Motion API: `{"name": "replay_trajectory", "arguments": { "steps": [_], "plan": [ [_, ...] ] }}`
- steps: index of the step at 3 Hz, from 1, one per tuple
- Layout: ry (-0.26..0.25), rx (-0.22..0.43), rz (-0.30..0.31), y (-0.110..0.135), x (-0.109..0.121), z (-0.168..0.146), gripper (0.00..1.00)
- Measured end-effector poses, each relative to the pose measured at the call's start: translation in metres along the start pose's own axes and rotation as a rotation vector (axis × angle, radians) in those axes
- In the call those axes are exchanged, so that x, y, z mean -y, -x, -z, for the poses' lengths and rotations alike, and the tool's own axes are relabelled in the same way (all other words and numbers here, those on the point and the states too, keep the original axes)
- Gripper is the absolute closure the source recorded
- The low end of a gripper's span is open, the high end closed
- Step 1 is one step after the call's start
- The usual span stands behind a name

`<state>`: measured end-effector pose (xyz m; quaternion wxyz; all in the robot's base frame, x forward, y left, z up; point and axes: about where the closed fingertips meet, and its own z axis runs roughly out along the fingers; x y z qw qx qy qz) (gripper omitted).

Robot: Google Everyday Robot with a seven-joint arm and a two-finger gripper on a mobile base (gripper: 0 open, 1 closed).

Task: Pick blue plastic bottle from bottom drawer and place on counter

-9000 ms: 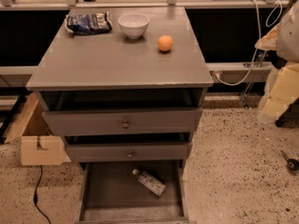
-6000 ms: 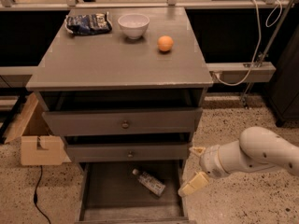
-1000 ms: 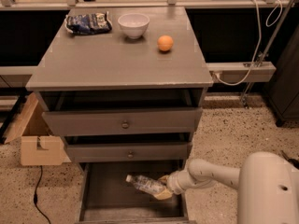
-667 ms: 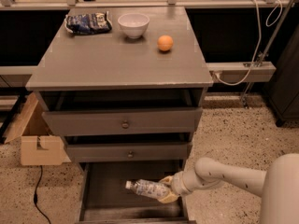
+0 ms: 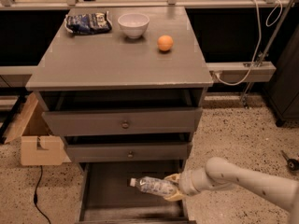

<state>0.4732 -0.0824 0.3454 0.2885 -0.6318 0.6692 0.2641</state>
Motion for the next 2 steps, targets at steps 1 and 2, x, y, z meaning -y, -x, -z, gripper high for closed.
{"name": "replay_trajectory", "arguments": {
  "steps": [1, 2],
  "plan": [
    [-0.095, 0.035, 0.118, 0.035, -0.007, 0.081, 1.0],
    [-0.156, 0.043, 0.217, 0.073, -0.006, 0.147, 1.0]
  ]
}}
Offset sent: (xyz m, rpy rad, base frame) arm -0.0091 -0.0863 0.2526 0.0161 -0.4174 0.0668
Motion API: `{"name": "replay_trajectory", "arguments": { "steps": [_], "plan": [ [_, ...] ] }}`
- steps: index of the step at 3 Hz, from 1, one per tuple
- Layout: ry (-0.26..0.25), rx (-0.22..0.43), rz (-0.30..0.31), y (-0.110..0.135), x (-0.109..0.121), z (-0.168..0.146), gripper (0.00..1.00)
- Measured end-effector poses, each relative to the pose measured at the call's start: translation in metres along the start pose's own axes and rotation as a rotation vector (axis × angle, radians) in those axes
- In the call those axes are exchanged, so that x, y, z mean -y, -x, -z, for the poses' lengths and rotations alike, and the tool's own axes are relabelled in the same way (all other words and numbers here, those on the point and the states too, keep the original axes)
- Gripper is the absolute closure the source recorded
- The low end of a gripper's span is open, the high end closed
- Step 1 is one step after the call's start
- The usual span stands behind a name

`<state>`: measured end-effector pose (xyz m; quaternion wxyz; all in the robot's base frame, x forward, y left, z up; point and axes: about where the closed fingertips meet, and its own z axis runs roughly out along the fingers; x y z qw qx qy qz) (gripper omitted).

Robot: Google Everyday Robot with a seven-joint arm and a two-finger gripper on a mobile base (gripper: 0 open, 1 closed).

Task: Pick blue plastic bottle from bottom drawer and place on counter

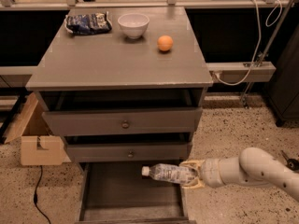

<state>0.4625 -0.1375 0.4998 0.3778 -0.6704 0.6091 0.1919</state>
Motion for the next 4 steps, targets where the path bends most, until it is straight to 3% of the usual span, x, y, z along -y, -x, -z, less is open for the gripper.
{"name": "replay_trajectory", "arguments": {
  "steps": [1, 2, 3, 4],
  "plan": [
    [-0.018, -0.014, 0.101, 0.046, 0.023, 0.05, 1.0],
    [-0.018, -0.014, 0.101, 0.046, 0.023, 0.05, 1.0],
    [-0.054, -0.036, 0.101, 0.063, 0.036, 0.076, 1.0],
    [-0.118, -0.076, 0.141, 0.103, 0.06, 0.131, 1.0]
  ]
}}
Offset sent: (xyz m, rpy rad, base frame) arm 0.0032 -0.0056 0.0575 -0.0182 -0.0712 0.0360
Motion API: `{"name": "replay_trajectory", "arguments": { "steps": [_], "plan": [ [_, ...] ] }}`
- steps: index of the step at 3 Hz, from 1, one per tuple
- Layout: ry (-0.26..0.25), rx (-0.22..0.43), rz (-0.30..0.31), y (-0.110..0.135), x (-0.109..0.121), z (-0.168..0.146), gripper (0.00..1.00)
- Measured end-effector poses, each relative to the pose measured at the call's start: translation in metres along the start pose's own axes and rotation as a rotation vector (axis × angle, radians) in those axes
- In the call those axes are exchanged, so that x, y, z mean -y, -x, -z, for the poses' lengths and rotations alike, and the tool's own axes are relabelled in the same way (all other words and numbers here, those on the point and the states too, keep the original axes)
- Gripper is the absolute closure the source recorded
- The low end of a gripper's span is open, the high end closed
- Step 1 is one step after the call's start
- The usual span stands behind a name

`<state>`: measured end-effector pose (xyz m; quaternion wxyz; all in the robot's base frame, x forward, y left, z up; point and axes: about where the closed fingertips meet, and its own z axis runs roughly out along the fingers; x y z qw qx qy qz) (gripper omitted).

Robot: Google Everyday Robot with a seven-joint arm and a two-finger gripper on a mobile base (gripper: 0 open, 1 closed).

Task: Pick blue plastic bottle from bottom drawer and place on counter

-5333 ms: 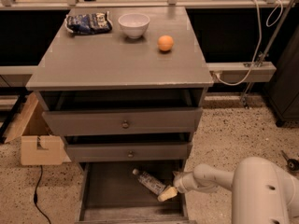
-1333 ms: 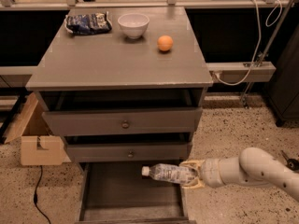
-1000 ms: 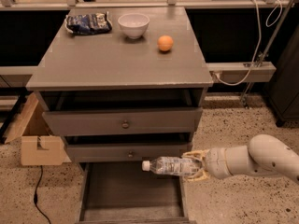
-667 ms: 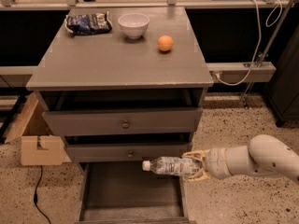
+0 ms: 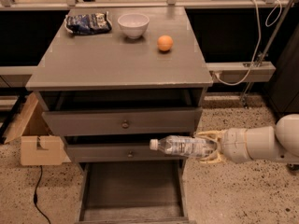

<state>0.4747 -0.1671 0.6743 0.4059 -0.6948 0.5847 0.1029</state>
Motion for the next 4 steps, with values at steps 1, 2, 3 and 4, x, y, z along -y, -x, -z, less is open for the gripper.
{"name": "replay_trajectory", "arguments": {
  "steps": [1, 2, 3, 4],
  "plan": [
    [-0.036, -0.061, 0.067, 0.039, 0.043, 0.052, 1.0],
    [-0.031, -0.057, 0.074, 0.042, 0.046, 0.049, 1.0],
    [0.024, -0.051, 0.145, 0.075, 0.084, 0.033, 1.0],
    [0.088, -0.093, 0.206, 0.103, 0.137, 0.023, 1.0]
  ]
}}
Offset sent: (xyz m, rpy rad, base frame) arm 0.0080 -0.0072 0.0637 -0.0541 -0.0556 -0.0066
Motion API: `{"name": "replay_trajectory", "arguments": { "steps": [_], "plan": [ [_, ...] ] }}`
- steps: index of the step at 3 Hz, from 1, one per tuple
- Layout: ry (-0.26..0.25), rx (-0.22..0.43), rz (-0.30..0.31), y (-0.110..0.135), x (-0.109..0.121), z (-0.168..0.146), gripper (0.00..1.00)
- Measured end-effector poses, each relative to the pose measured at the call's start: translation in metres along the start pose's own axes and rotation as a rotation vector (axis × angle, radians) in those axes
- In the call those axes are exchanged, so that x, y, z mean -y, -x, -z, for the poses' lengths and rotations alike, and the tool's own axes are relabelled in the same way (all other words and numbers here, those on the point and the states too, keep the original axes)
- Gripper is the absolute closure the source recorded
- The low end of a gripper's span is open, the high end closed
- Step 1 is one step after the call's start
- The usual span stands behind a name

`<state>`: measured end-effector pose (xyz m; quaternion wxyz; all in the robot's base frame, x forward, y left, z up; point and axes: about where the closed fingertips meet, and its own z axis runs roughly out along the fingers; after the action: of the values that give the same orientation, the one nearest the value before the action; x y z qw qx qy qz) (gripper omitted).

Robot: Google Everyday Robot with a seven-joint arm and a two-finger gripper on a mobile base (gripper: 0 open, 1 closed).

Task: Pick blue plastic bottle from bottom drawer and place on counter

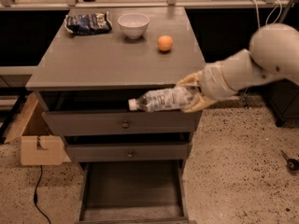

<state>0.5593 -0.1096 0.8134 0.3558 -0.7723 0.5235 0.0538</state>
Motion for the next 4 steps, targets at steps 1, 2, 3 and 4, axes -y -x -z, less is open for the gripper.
{"name": "replay_trajectory", "arguments": {
  "steps": [1, 2, 3, 4],
  "plan": [
    [0.016, -0.054, 0.084, 0.027, 0.06, -0.008, 1.0],
    [0.02, -0.038, 0.117, 0.044, 0.073, -0.019, 1.0],
    [0.02, -0.039, 0.116, 0.043, 0.072, -0.018, 1.0],
    [-0.004, -0.04, 0.07, 0.052, 0.086, -0.012, 1.0]
  ]
}}
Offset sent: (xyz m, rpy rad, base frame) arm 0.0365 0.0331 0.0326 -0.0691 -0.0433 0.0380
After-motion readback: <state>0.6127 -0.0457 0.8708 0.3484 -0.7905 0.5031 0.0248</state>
